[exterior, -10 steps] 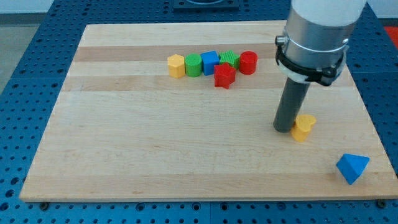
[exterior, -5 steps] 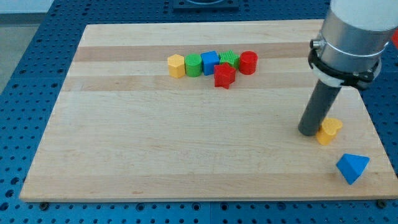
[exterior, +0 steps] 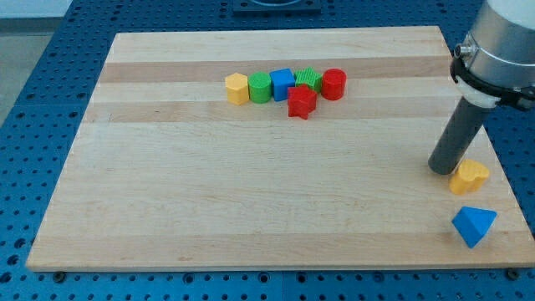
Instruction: Place the yellow heart above the blue triangle
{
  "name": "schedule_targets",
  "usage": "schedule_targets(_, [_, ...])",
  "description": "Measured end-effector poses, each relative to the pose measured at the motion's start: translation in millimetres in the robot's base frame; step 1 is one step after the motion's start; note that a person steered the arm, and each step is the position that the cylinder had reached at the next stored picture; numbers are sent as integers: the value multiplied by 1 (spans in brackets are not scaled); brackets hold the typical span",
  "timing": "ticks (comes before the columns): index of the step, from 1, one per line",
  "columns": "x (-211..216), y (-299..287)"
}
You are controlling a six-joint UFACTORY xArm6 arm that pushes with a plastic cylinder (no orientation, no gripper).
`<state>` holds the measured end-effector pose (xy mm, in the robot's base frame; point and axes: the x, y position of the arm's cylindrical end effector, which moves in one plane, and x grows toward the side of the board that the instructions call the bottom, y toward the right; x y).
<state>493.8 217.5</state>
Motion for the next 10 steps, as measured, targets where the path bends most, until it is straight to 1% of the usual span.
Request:
schedule_targets(1, [-8, 15])
schedule_targets(3, [-9, 40])
schedule_targets(4, [-3, 39])
schedule_targets(6, [23, 28])
schedule_targets(8, [30, 28])
schedule_targets(9, [4, 17])
schedule_targets(10, [-13, -11])
